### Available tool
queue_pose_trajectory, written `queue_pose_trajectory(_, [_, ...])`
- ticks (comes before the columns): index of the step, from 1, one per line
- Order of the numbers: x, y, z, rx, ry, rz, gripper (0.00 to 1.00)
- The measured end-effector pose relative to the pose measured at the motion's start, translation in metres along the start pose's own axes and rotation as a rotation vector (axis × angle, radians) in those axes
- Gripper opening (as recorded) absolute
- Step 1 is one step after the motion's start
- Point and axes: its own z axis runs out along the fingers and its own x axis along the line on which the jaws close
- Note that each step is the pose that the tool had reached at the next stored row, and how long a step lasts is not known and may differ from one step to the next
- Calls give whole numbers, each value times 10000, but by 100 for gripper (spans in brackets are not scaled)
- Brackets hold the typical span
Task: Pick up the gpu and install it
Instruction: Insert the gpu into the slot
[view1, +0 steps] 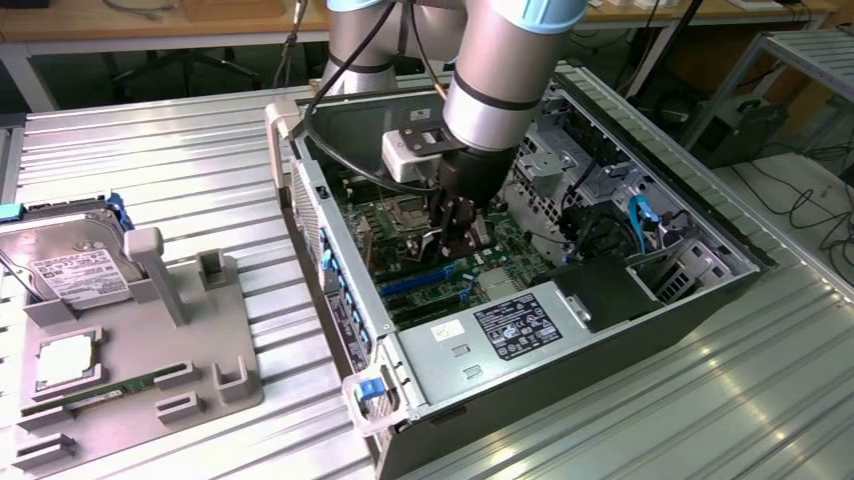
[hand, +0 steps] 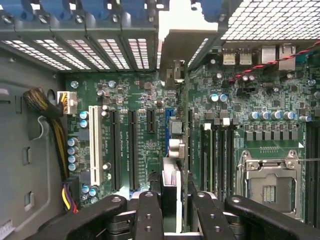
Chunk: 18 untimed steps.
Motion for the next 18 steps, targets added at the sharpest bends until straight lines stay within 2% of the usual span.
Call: queue_pose_trajectory(18, [32,108,97,-2,-83,-11,27])
